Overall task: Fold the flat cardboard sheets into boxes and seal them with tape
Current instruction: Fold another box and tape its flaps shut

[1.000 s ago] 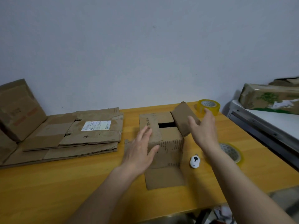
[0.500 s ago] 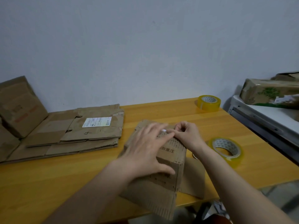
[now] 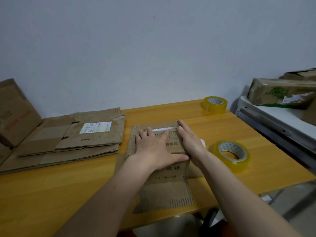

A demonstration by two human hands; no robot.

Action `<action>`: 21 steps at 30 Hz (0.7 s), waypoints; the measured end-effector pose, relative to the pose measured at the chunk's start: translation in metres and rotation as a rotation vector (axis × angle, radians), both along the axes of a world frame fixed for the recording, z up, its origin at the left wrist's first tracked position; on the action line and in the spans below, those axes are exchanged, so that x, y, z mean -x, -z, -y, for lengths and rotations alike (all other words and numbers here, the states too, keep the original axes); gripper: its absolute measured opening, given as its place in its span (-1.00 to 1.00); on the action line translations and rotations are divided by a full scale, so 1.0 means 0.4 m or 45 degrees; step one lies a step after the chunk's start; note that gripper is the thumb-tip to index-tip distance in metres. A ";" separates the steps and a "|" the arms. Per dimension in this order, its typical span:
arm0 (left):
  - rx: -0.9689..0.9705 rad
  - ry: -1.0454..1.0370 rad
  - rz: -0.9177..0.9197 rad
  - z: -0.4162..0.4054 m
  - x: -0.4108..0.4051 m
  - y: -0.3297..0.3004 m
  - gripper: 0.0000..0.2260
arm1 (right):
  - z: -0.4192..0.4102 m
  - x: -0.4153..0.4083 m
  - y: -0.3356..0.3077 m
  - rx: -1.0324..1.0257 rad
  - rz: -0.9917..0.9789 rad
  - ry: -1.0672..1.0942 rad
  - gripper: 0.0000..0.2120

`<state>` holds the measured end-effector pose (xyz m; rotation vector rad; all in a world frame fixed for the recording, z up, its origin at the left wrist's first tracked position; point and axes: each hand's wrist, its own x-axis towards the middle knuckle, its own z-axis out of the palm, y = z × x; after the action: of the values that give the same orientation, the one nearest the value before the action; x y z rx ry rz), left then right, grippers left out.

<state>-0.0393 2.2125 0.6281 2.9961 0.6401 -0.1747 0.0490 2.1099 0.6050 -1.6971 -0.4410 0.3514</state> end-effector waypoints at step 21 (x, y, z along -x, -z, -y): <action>0.027 0.402 0.115 -0.002 -0.076 0.024 -0.12 | 0.294 -0.105 0.076 1.342 0.332 -0.022 -0.39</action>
<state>-0.0087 2.2134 0.6183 3.0434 0.1521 -0.0613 0.0908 1.9922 0.5748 -2.7882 -0.4961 0.4073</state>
